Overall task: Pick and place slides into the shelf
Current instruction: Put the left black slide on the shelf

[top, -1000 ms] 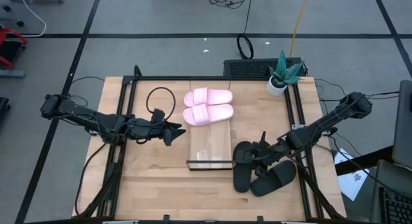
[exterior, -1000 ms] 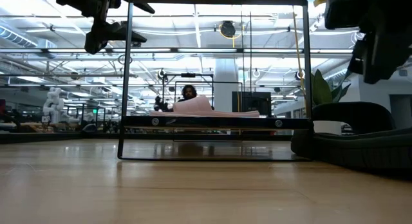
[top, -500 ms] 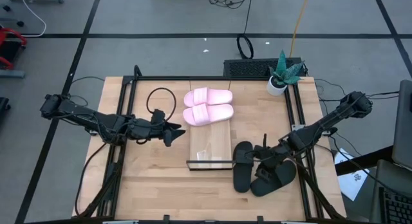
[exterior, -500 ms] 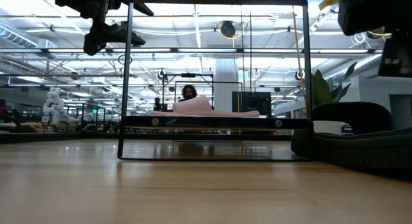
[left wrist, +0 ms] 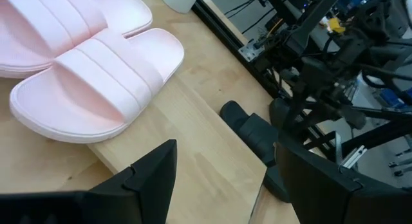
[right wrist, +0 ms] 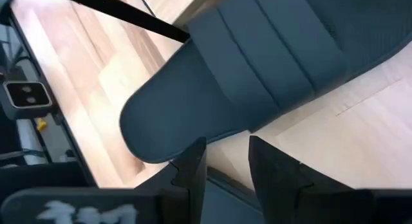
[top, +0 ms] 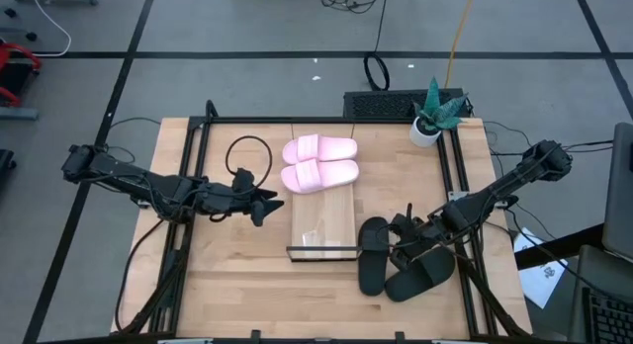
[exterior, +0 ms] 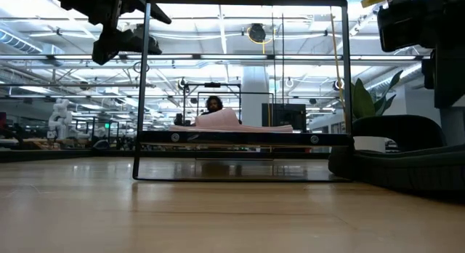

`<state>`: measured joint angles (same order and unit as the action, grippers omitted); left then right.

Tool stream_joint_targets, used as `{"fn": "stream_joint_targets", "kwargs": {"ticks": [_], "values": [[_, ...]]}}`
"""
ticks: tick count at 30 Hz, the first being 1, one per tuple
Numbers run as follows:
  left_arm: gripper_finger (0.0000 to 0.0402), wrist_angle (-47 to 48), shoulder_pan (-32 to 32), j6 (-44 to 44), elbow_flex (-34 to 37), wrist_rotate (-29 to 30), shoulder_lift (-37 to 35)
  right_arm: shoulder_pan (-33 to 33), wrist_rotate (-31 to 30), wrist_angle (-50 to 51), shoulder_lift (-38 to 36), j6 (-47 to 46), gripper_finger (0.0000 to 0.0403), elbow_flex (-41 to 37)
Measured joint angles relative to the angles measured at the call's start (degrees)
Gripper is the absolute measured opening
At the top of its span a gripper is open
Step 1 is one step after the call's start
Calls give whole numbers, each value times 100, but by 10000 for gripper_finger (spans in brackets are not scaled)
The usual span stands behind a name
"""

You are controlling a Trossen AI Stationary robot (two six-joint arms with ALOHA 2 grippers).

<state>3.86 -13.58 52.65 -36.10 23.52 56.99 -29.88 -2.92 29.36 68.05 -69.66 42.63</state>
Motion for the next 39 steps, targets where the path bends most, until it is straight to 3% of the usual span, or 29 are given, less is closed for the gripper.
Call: {"fn": "stream_joint_targets", "kwargs": {"ticks": [8, 13, 24, 32, 39], "values": [[257, 116, 0, 32, 0, -4, 0, -235, -46, -85, 134, -597, 107, 0], [257, 115, 0, 30, 0, -1, 0, -593, -374, -136, 383, -1230, 107, 0], [257, 113, -2, -3, 0, 9, 0, -1342, -1724, -260, 501, -2622, 107, 0], [257, 113, -2, 42, 0, 55, 0, -2232, -2572, -256, 501, -3773, 107, 2], [257, 97, 0, 139, 0, 101, 0, -2661, -3211, -372, 501, -4148, 95, 2]]}}
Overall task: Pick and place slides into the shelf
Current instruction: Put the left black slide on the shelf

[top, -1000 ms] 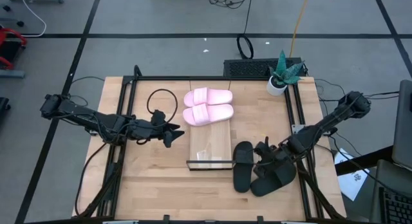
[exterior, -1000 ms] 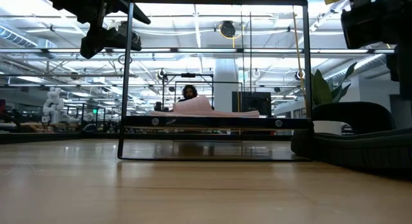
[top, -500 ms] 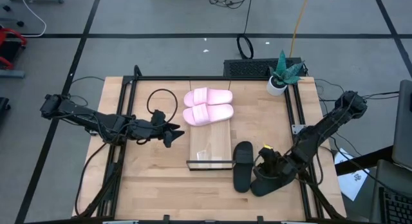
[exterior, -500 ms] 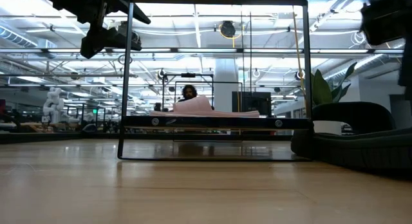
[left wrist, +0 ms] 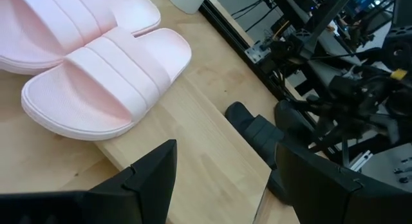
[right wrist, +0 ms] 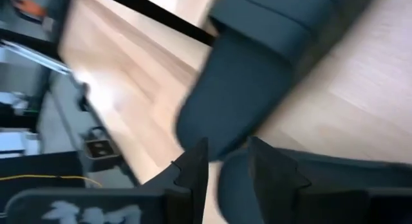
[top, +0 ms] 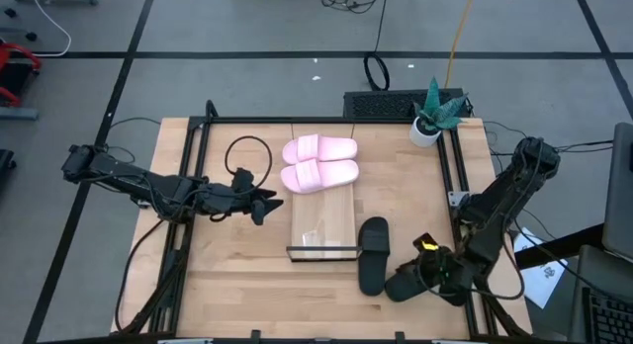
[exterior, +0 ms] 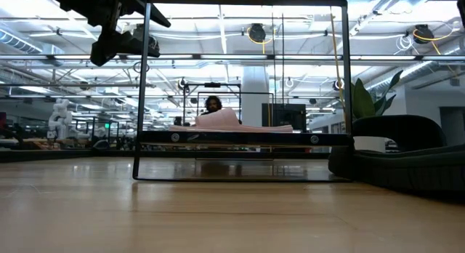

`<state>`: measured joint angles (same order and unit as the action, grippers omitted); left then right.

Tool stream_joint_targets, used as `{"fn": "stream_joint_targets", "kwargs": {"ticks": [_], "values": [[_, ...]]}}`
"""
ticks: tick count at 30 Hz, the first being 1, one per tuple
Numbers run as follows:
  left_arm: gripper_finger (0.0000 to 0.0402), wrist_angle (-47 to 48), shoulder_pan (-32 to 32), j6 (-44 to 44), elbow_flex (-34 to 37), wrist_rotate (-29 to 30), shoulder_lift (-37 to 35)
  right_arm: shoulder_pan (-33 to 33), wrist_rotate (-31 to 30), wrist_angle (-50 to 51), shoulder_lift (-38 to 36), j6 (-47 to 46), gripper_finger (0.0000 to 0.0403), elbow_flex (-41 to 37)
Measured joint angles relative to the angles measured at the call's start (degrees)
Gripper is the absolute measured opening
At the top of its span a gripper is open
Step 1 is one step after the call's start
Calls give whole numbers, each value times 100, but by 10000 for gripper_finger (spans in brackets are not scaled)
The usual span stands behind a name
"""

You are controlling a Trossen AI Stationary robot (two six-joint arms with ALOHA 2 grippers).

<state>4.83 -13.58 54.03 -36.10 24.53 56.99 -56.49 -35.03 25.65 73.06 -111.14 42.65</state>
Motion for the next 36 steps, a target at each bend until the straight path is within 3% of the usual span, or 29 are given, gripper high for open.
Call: {"fn": "stream_joint_targets", "kwargs": {"ticks": [5, 10, 14, 18, 22, 25, 28, 32, 36], "values": [[257, 3, 0, -148, 0, -7, 0, -27, -908, -918, 2, 528, 79, -2], [257, 9, 0, -404, 0, -455, -1, 56, -2134, -3234, 267, 2323, 65, -1], [257, 18, -4, -665, 0, -920, 0, 94, -2362, -5411, 591, 4412, 59, 2], [257, 13, -4, -841, 0, -1029, 0, 113, -2355, -6841, 705, 5364, 59, 5], [257, 8, 0, -935, 0, -1109, 0, 113, -2407, -7276, 715, 5645, 59, 5], [257, 8, 0, -935, 0, -1114, -1, 158, -2839, -7526, 728, 5756, 59, 5], [257, 8, -4, -932, 0, -1156, 0, 185, -3202, -7691, 836, 6633, 59, 223], [257, 10, -7, -932, 0, -1265, -1, 165, -3282, -7520, 1266, 8221, 59, 1352], [257, 10, -7, -933, 0, -1270, 0, 65, -3893, -6267, 2050, 9073, 59, 2998]]}}
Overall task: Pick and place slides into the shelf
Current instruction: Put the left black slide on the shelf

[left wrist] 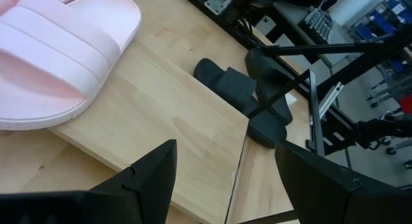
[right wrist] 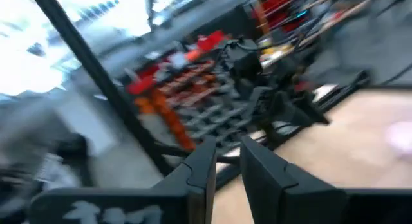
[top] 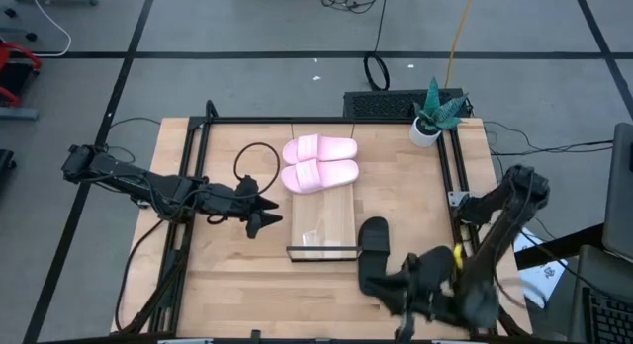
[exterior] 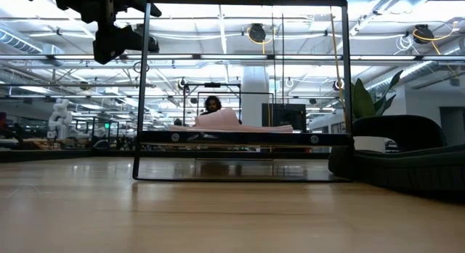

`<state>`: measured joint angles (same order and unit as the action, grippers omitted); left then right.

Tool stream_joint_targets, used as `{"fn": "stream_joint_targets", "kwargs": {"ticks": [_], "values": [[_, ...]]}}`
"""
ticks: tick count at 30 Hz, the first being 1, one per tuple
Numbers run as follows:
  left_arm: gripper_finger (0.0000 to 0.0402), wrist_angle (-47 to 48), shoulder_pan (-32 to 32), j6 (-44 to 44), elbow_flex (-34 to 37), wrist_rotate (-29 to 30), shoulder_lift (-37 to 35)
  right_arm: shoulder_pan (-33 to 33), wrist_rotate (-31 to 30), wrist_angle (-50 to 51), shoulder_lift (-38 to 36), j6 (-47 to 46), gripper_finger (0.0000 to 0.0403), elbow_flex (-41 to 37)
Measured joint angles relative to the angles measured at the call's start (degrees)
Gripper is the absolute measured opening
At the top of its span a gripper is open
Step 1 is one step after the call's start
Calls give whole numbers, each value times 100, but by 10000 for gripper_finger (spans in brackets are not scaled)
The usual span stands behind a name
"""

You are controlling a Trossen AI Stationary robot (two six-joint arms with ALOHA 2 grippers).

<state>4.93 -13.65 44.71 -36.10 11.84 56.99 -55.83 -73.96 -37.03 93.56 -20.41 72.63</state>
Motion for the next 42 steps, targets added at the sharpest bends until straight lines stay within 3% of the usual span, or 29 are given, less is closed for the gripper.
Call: {"fn": "stream_joint_targets", "kwargs": {"ticks": [5, 10, 18, 26, 42], "values": [[257, -2, 0, -180, 0, 2, 0, -303, -1465, 1409, 1270, 100, 59, 1833], [257, -2, 0, -236, 0, 2, 0, -413, -1585, 1172, 2110, 1342, 59, 2554], [257, -4, 0, -197, 0, -319, -2, 82, -1605, 1045, 2062, 2742, 59, 2173], [257, 2, 0, -192, 0, -430, 0, 101, -1601, 1014, 1473, 3321, 59, 1364], [257, 0, 11, -179, 0, -278, 0, 573, -1573, 698, 200, 1616, 59, -17]]}}
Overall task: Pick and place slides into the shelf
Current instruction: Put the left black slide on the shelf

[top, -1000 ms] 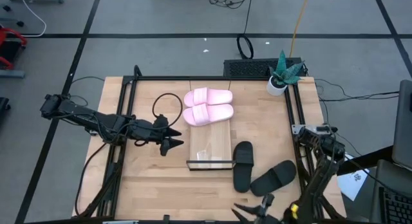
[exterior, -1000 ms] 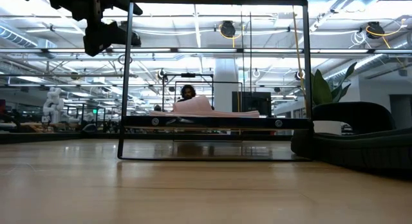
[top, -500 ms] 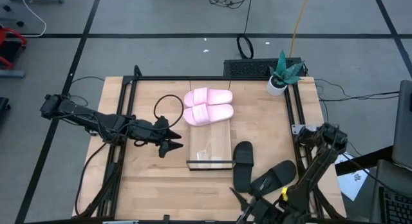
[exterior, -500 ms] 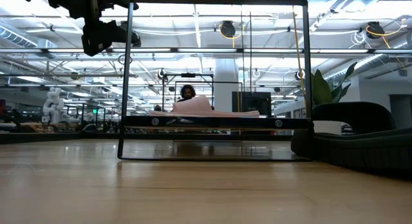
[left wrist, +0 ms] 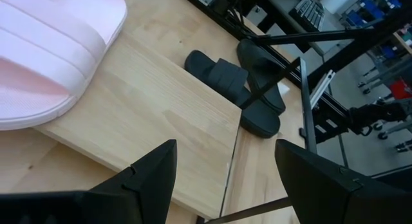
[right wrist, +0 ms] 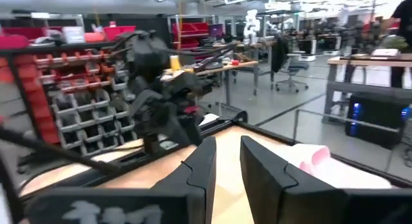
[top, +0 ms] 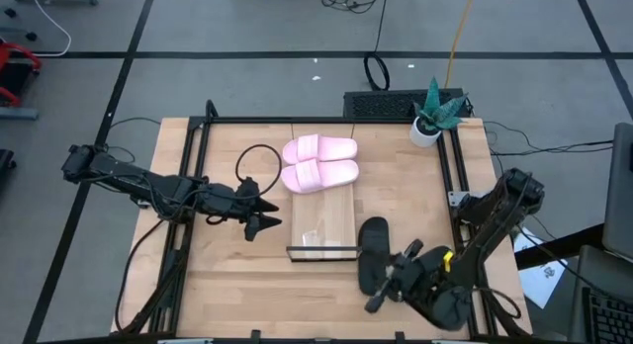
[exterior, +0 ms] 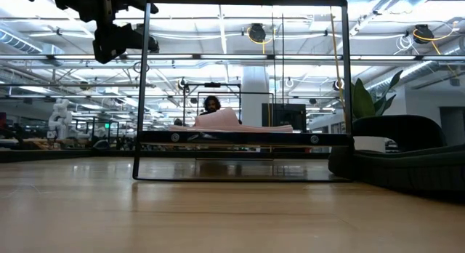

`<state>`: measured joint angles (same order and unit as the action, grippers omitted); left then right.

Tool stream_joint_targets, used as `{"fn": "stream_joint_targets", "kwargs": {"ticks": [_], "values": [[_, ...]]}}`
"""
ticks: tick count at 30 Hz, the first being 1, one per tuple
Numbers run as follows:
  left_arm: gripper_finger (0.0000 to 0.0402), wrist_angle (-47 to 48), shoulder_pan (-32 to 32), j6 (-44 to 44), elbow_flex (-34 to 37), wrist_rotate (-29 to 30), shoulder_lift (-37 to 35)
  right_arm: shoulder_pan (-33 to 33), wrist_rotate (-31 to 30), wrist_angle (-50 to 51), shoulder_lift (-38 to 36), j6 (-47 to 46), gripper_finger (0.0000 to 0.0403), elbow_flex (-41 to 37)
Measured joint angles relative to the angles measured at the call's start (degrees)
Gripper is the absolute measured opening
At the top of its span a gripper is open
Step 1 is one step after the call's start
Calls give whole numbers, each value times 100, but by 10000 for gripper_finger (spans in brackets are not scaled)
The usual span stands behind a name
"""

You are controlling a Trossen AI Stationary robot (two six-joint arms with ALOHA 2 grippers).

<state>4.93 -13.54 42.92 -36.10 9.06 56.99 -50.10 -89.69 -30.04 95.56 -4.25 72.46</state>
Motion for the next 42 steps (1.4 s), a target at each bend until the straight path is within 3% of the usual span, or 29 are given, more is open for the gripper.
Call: {"fn": "stream_joint_targets", "kwargs": {"ticks": [5, 10, 12, 15, 21, 25, 34, 37, 42], "values": [[257, 0, 2, 69, 0, 2, 0, 211, 122, -239, -305, 26, 59, -307], [257, 2, 2, 72, 0, 2, -2, 298, 1790, -372, -573, 610, 59, -559], [257, 0, 2, 74, 0, 2, 0, 291, 1983, -365, -596, 875, 59, -560], [257, 2, 2, 75, 0, 2, 0, 226, 1660, -407, -600, 1441, 59, -566], [257, 2, 2, 85, 0, 0, 0, -22, -15, -1636, -629, 3690, 59, -566], [257, 6, 2, 123, 0, -1, 0, -27, -24, -2334, -646, 4914, 59, -461], [257, 2, 2, 278, 0, 1, -1, 174, 18, -2437, -683, 4894, 59, -299], [257, 3, 2, 280, 0, 45, -1, 179, 508, -2529, -690, 4920, 59, -297], [257, 0, 2, 365, 0, 153, 0, 190, 2460, -2771, -688, 5719, 59, -25]]}}
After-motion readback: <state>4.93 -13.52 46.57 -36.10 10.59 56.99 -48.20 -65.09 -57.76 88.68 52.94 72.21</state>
